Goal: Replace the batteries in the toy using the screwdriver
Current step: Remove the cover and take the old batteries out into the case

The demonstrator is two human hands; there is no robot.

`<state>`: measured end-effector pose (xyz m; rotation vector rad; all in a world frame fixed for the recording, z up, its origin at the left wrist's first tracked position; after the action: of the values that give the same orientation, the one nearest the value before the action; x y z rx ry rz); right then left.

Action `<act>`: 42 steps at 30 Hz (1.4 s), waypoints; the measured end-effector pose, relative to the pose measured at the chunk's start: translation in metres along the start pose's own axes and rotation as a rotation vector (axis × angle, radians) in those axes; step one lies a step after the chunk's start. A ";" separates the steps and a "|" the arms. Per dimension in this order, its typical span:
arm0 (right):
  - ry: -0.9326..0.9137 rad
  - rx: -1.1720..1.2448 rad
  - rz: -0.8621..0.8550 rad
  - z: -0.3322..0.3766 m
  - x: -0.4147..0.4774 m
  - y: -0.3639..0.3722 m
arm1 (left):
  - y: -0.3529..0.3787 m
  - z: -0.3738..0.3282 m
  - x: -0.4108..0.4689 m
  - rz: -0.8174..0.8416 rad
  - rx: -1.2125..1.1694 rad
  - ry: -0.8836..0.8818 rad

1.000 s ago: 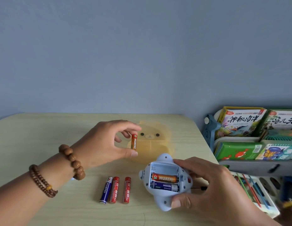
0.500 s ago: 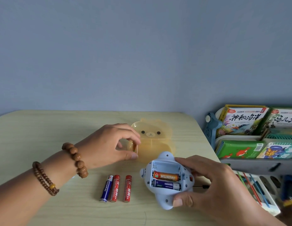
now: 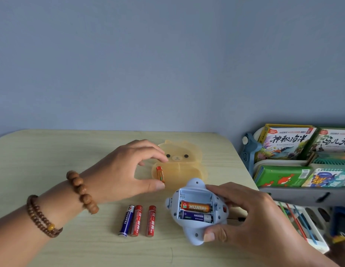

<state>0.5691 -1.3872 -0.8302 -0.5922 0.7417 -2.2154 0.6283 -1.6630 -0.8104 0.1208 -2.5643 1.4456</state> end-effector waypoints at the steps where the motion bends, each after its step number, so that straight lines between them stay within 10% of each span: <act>1: 0.001 -0.001 -0.002 0.001 0.000 0.000 | -0.002 -0.008 -0.006 -0.008 -0.043 0.026; 42: 0.056 -0.289 -0.126 0.047 0.023 0.032 | 0.046 -0.055 -0.037 -0.079 -0.189 0.019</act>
<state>0.5981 -1.4387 -0.8128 -0.7380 1.0922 -2.2635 0.6642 -1.5932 -0.8292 0.1768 -2.6325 1.1651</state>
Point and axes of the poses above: each hand's wrist, its own x-axis towards the middle knuckle, its own y-axis out of the palm, z = x × y, the point moved 2 cm from there along x, towards the middle knuckle, and after that the axes turned 4 degrees about -y, right-handed, at the moved point
